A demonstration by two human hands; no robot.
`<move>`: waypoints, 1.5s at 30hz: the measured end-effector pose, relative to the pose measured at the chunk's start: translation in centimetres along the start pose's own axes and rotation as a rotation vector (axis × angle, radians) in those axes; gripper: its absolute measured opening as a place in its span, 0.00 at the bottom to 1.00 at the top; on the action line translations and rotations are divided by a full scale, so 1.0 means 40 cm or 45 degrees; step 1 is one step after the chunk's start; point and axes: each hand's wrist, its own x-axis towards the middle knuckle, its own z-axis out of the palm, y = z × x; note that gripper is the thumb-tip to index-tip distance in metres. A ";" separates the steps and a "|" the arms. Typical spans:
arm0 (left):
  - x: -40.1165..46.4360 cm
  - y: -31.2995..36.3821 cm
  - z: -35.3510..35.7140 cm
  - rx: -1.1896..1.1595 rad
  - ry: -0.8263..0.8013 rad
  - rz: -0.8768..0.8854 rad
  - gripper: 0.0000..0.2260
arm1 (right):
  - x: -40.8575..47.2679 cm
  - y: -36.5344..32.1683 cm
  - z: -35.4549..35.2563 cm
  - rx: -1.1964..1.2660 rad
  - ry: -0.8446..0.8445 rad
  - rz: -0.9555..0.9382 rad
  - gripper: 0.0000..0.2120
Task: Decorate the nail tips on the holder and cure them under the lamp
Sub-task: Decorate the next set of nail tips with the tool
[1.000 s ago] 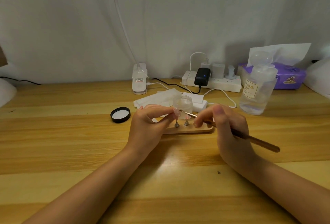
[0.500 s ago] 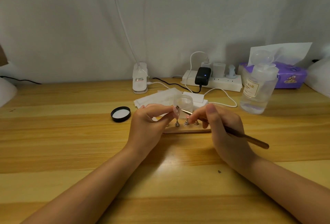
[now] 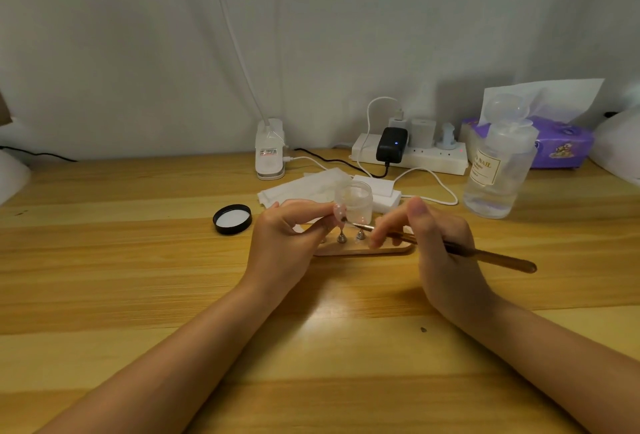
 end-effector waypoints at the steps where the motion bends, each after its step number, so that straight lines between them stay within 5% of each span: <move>1: 0.000 0.000 -0.001 0.000 -0.002 -0.006 0.12 | -0.001 -0.002 -0.001 0.017 0.005 -0.017 0.21; 40: -0.001 0.000 0.002 0.061 -0.029 0.116 0.13 | -0.003 -0.006 0.000 0.005 0.022 -0.046 0.19; 45: 0.001 -0.001 0.001 0.108 -0.024 0.122 0.12 | 0.007 0.005 0.001 -0.256 0.020 -0.161 0.17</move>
